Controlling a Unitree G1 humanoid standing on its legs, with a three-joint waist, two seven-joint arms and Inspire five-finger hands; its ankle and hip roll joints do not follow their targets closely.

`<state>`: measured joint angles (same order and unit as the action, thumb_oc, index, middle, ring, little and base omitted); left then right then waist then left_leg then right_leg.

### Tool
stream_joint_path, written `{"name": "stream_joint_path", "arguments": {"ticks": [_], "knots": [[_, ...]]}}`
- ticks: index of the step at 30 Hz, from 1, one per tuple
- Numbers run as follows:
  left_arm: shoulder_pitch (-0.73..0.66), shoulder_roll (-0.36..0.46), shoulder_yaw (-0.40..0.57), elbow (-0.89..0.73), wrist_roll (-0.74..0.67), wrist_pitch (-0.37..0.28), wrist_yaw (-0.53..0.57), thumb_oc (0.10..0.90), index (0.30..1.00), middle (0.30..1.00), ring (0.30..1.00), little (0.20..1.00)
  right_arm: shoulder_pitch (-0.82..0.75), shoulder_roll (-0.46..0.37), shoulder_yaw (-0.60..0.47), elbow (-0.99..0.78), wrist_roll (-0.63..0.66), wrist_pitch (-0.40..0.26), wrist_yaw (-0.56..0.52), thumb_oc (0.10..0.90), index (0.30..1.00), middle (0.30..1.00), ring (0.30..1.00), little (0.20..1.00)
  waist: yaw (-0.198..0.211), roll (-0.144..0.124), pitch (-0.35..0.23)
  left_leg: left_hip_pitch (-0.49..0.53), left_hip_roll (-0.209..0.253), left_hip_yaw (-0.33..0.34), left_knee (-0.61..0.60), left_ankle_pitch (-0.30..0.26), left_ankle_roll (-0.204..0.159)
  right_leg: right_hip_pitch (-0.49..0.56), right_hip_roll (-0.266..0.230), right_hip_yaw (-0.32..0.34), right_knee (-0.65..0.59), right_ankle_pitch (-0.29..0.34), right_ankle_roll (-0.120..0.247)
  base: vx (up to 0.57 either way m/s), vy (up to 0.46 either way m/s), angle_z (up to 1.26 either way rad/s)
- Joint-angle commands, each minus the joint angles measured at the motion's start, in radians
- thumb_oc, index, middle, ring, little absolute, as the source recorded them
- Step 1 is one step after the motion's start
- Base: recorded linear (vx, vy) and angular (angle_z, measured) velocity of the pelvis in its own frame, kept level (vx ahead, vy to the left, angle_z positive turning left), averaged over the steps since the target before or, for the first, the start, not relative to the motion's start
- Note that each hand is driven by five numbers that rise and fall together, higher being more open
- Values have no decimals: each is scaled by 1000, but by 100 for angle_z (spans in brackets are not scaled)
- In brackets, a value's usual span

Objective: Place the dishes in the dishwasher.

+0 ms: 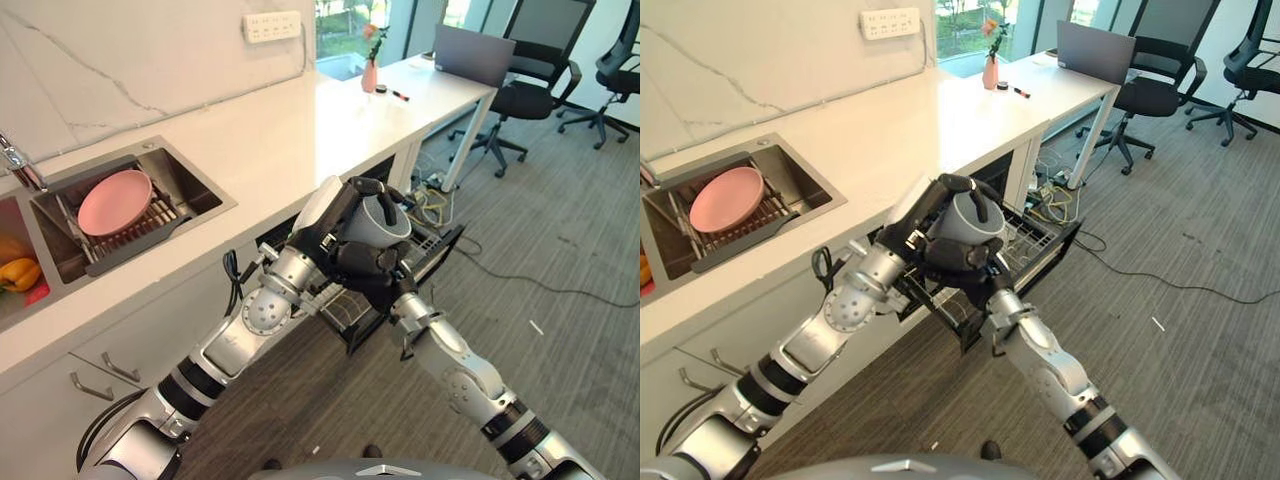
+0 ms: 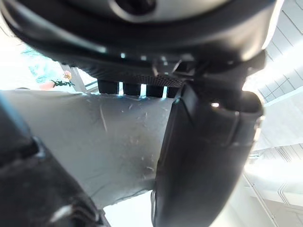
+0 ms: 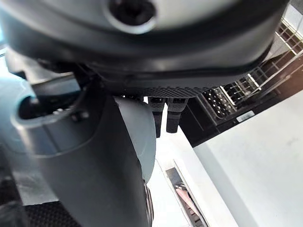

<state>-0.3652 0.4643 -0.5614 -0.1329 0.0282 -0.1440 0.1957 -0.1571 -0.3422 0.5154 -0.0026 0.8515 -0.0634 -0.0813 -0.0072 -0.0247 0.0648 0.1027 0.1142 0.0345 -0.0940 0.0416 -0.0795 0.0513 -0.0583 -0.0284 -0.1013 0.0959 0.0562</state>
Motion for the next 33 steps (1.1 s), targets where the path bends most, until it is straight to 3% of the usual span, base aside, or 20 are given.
{"name": "stream_joint_path", "arguments": {"ticks": [1, 16, 17, 18, 25, 33], "knots": [[-69, -76, -138, -25, -66, -76, -15, 400, 300, 300, 300, 300, -223, 123, -187, -98, -62, -245, -52, 400, 300, 300, 300, 300, 9, 19, -42, 11, -19, -6, 7, -41, -5, 65, -20, -27, 48, -125, 68, 0, 0, 0], [98, -49, -28, -39, -160, -66, 18, 400, 300, 300, 300, 300, -119, 93, -313, -139, -145, -279, -120, 400, 300, 300, 300, 300, 27, 3, -32, 2, -21, -26, 7, -38, -3, 69, -21, -49, 40, -124, 72, 1, 1, 3], [107, -47, -21, -41, -165, -66, 17, 737, 806, 806, 806, 806, -113, 89, -322, -140, -150, -280, -124, 400, 300, 300, 300, 300, 28, 2, -31, 2, -22, -26, 7, -39, -3, 69, -21, -50, 40, -124, 72, 12, 7, 5], [116, -44, -13, -44, -169, -65, 16, 800, 900, 900, 900, 900, -107, 81, -336, -144, -169, -280, -129, 400, 300, 300, 300, 300, 29, 1, -31, 1, -22, -27, 7, -39, -3, 70, -21, -51, 39, -124, 72, 5, 6, 5], [178, -25, 54, -67, -205, -79, 0, 800, 900, 900, 900, 900, -73, -2, -455, -174, -390, -271, -186, 400, 300, 300, 300, 300, 31, -7, -29, -4, -24, -33, 7, -40, -2, 69, -21, -56, 38, -126, 75, 0, 0, 0], [231, -17, 99, -64, -226, -70, -11, 800, 900, 900, 900, 900, -49, -10, -530, -127, -426, -269, -229, 400, 300, 300, 300, 300, 33, -5, -28, -2, -28, -38, 7, -44, 3, 71, -22, -58, 37, -127, 75, -3, 5, 3]]}}
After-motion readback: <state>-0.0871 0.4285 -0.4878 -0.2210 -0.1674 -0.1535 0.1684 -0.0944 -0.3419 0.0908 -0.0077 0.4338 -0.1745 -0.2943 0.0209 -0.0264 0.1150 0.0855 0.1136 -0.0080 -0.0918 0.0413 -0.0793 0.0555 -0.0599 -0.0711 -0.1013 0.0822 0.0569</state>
